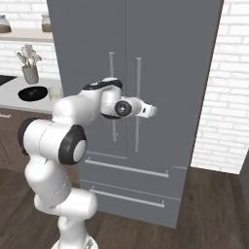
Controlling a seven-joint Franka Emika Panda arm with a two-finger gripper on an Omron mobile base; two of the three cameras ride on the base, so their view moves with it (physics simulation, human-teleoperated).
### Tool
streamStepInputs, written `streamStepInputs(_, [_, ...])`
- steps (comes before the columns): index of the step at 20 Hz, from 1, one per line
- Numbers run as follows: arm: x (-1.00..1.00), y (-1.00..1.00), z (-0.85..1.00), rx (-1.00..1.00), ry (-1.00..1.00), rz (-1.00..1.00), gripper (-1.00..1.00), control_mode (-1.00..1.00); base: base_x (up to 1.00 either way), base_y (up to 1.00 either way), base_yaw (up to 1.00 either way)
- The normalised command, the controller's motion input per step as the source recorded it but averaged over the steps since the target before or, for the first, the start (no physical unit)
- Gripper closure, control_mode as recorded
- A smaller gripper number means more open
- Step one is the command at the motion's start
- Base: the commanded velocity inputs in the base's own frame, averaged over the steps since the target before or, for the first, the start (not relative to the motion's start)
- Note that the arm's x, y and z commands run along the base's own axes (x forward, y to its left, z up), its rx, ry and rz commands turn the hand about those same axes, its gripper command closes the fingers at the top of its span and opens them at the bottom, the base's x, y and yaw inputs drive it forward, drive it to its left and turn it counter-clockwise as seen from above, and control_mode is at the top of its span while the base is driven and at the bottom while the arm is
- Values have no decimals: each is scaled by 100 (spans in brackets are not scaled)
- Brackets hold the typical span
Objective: Grab a lemon wedge from the fridge and one ice cube from the ice bowl, and put them in the glass of lemonade.
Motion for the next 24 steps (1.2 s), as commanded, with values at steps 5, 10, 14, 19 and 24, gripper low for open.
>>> streamStepInputs(5, [-97,-81,79,0,-8,-37,-100,-100,0,0,0])
streamStepInputs(10, [-84,-45,100,0,-20,-34,-100,-100,0,0,0])
streamStepInputs(14, [-87,-13,100,0,-14,-17,-100,-100,0,0,0])
streamStepInputs(19, [-100,-1,100,0,-10,-2,-100,-100,0,0,0])
streamStepInputs(24, [-92,50,100,-6,-1,0,-100,-100,0,0,0])
